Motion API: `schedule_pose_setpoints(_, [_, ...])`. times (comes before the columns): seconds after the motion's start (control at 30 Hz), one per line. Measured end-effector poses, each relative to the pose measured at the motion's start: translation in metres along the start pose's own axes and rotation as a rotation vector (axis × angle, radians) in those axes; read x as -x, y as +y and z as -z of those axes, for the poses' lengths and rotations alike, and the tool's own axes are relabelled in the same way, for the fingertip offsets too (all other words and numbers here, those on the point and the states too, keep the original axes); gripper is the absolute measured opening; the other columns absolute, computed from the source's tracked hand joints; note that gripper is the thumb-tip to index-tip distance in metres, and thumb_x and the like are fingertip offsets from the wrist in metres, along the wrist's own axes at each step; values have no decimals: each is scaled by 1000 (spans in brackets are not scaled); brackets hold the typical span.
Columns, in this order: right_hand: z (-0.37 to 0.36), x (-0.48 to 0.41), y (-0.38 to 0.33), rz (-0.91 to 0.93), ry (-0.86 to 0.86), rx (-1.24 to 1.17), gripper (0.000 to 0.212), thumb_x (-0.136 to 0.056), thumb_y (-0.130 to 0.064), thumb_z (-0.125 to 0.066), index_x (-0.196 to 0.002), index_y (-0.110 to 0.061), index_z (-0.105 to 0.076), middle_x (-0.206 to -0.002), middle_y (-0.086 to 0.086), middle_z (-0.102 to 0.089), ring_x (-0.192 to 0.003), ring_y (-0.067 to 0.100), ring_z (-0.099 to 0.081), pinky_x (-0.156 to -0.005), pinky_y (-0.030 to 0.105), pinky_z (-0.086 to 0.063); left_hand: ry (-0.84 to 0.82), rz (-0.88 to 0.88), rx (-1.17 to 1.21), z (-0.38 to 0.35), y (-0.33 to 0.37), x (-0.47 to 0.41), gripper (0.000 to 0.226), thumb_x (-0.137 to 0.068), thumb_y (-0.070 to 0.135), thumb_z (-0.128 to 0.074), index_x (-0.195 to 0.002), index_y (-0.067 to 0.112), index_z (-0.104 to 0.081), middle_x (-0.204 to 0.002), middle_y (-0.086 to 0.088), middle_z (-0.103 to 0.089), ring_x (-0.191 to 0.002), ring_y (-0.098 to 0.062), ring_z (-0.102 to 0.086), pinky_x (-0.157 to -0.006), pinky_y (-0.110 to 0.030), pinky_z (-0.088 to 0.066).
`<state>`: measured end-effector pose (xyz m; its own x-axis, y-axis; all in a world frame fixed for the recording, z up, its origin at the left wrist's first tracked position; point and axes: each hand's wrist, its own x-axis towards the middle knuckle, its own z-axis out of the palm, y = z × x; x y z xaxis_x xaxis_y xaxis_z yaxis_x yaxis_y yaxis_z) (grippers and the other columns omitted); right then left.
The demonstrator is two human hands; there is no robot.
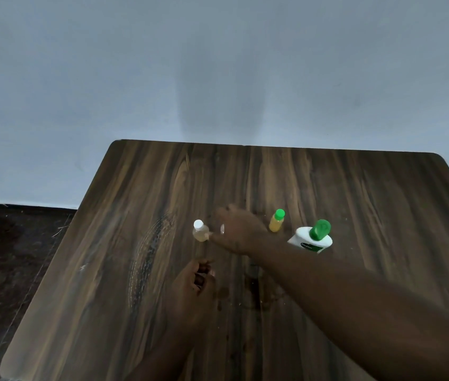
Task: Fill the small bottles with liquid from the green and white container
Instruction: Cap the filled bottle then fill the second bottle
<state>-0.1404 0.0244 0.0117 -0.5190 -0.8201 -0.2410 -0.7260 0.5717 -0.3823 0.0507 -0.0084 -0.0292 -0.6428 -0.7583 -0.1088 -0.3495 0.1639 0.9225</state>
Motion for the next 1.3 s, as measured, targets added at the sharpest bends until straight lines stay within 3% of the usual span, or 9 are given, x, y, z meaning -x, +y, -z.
schedule_pose_setpoints(0.13, [-20,10,8,-37,103,18,18,-93,-18,-55,-107,-12,-64,-113,10,-60,-102,29,-61,-83,40,-52,-28,-39,-47,2,5,-3,30,-91,9,-65,-104,36,-67,-85,9,-69,-71,-7,-64,-66,-41,-58])
schedule_pose_setpoints(0.33, [-27,85,22,-127,258,-373,10,-82,-26,-64,-89,-31,-61,-89,-13,-64,-82,3,-57,-69,18,-38,-226,-269,-373,-10,-7,-3,57,-87,48,-64,-141,36,-49,-137,18,-56,-124,-4,-55,-101,-31,-47])
schedule_pose_setpoints(0.5, [-42,143,30,-301,126,-795,15,-74,-20,-72,-85,-30,-69,-80,-7,-73,-71,5,-68,-67,31,-59,-409,-353,-367,-30,6,29,39,-86,42,-57,-124,34,-54,-106,16,-71,-97,1,-60,-84,0,-38])
schedule_pose_setpoints(0.7, [-15,205,63,-26,162,-550,16,-82,-13,-66,-92,-27,-65,-91,-13,-68,-87,4,-64,-76,20,-48,-622,-327,-361,-60,12,45,29,-82,48,-73,-101,53,-52,-100,55,-54,-94,28,-53,-82,-5,-42])
schedule_pose_setpoints(0.87, [-5,231,83,97,307,-322,24,-85,-15,-59,-100,-33,-64,-97,-24,-63,-94,-27,-47,-83,-2,-36,-732,-227,-257,-81,27,53,38,-78,38,-81,-112,42,-63,-105,35,-66,-100,13,-62,-82,-12,-48])
schedule_pose_setpoints(0.97, [-19,227,90,-86,359,-510,42,-81,-20,-67,-103,-54,-61,-98,-37,-59,-87,-20,-56,-75,3,-46,-726,-247,-230,-88,35,58,39,-79,35,-81,-112,43,-62,-107,40,-64,-101,15,-62,-82,-9,-46])
schedule_pose_setpoints(1.03, [-21,227,101,-183,279,-583,18,-75,-43,-77,-87,-44,-64,-89,-19,-67,-80,-2,-64,-73,22,-54,-735,-276,-243,-91,41,61,41,-79,34,-79,-116,42,-63,-111,33,-66,-103,11,-63,-85,-12,-48])
schedule_pose_setpoints(1.1, [-15,228,107,-257,172,-565,31,-75,-58,-72,-75,-29,-62,-78,-7,-71,-70,5,-64,-70,32,-52,-720,-267,-257,-95,40,62,42,-77,37,-78,-117,37,-66,-112,26,-68,-103,8,-64,-88,-20,-52])
schedule_pose_setpoints(1.3, [9,236,118,-125,49,-400,19,-71,-41,-72,-79,-28,-63,-80,-10,-67,-75,5,-62,-68,30,-50,-730,-235,-343,-109,34,64,46,-71,47,-78,-114,37,-66,-111,21,-68,-103,6,-63,-90,-26,-53])
